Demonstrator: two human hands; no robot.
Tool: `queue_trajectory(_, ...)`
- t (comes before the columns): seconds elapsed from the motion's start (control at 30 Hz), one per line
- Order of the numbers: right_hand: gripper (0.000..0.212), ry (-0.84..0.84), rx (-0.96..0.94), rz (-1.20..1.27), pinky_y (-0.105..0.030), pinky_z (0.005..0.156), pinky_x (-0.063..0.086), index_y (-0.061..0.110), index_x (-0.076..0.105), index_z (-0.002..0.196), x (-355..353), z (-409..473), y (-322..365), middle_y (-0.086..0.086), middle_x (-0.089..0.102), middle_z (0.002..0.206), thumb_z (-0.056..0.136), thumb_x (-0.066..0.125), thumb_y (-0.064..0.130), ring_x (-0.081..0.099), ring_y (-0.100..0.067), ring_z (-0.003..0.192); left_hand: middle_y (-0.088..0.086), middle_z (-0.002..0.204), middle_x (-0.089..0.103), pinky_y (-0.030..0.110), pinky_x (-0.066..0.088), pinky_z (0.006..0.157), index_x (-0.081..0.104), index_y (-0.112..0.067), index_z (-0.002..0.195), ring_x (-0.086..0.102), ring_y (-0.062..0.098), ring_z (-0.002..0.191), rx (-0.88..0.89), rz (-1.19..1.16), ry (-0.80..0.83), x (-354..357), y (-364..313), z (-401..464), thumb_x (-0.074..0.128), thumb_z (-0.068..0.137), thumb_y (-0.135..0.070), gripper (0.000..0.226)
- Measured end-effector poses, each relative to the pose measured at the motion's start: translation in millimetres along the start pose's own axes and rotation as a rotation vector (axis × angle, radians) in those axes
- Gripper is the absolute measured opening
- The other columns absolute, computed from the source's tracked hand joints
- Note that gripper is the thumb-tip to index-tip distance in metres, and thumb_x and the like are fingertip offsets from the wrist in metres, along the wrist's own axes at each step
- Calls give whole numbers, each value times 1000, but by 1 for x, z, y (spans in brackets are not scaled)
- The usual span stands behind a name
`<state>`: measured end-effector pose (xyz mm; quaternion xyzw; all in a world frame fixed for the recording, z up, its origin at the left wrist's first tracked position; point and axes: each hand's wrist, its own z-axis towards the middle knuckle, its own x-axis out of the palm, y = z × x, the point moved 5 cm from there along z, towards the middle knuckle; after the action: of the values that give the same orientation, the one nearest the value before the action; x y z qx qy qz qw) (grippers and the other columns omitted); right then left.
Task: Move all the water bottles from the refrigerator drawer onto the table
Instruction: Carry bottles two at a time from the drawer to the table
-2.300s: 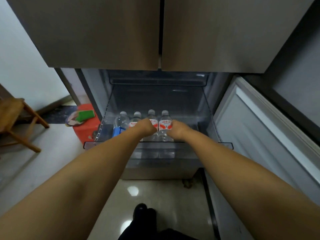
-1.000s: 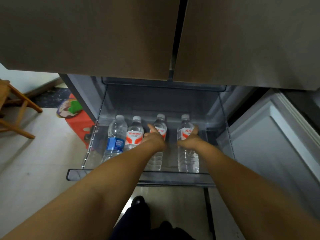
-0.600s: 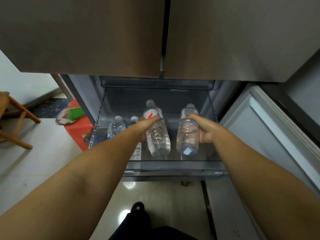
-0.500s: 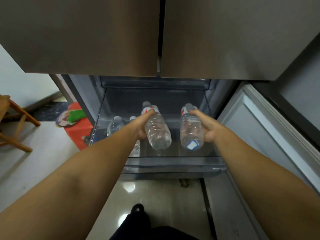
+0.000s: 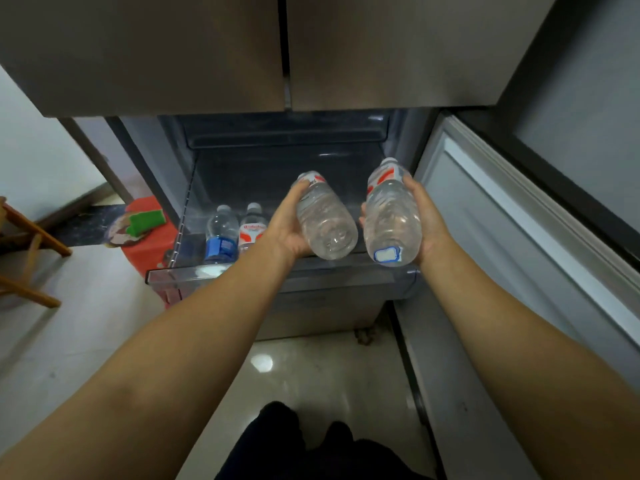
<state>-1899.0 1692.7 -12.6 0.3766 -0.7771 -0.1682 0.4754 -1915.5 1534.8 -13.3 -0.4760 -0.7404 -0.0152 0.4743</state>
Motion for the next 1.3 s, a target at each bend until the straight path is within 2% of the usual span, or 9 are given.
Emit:
queue_trajectory(0.13, 54, 9, -33, -63, -39, 71, 56, 9, 56, 117, -17, -30, -5, -11, 66, 81, 84, 59, 52, 66, -25, 70, 9, 91, 63, 35, 53, 82, 61, -8, 108, 62, 20, 80, -109, 183, 148, 6, 15, 4, 60, 84, -50, 48)
queue_trajectory(0.27, 59, -34, -121, -24, -34, 70, 55, 6, 59, 107, -24, -58, -10, -10, 64, 83, 87, 50, 61, 63, -21, 71, 8, 84, 66, 34, 54, 77, 74, -2, 87, 63, 20, 77, -225, 288, 272, 20, 30, -3, 57, 83, -55, 56)
queue_trajectory(0.4, 61, -185, -237, 31, -35, 70, 55, 3, 57, 110, -31, -95, -33, -14, 64, 81, 78, 60, 55, 63, -24, 68, 10, 92, 66, 34, 55, 78, 61, -5, 109, 63, 21, 81, -376, 383, 384, 19, 42, -23, 61, 79, -54, 57)
queue_trajectory(0.63, 32, -583, -441, -16, -27, 54, 56, 12, 54, 122, -55, -160, -114, -5, 71, 74, 95, 56, 30, 69, -17, 58, 10, 93, 63, 35, 49, 86, 59, -8, 107, 60, 21, 83, -595, 655, 499, 0, 88, -45, 62, 79, -51, 52)
queue_trajectory(0.73, 29, -751, -477, -108, -27, 58, 56, 16, 54, 121, -62, -185, -142, -5, 70, 87, 95, 57, 27, 70, -15, 67, 9, 85, 63, 35, 53, 77, 58, -9, 108, 62, 20, 75, -595, 807, 477, -9, 111, -51, 58, 87, -46, 41)
queue_trajectory(0.83, 33, -950, -475, -220, -35, 73, 58, 14, 56, 120, -77, -211, -167, -10, 69, 102, 91, 64, 28, 70, -23, 84, 9, 86, 64, 34, 58, 67, 50, -10, 128, 65, 22, 71, -594, 918, 468, -22, 134, -46, 66, 83, -42, 58)
queue_trajectory(1.0, 82, -1242, -390, -339, -43, 84, 58, 17, 50, 129, -104, -262, -213, -6, 66, 113, 64, 72, 61, 68, -23, 96, 7, 86, 63, 30, 56, 57, 44, -15, 134, 66, 17, 62, -510, 1120, 572, -26, 175, -55, 61, 90, -28, 49)
queue_trajectory(1.13, 74, -1435, -322, -411, -32, 87, 45, 14, 36, 139, -115, -306, -252, 0, 54, 120, 81, 70, 46, 56, -19, 105, 8, 110, 63, 38, 58, 74, 41, -22, 134, 66, 25, 88, -385, 1489, 773, -26, 218, -71, 69, 85, -24, 56)
queue_trajectory(1.3, 79, -1574, -240, -385, -31, 85, 42, 13, 28, 142, -134, -356, -300, -7, 53, 129, 83, 67, 48, 56, -27, 113, -8, 97, 55, 23, 48, 59, 37, -27, 123, 58, 9, 82, -278, 1805, 973, -32, 278, -105, 71, 83, -29, 52)
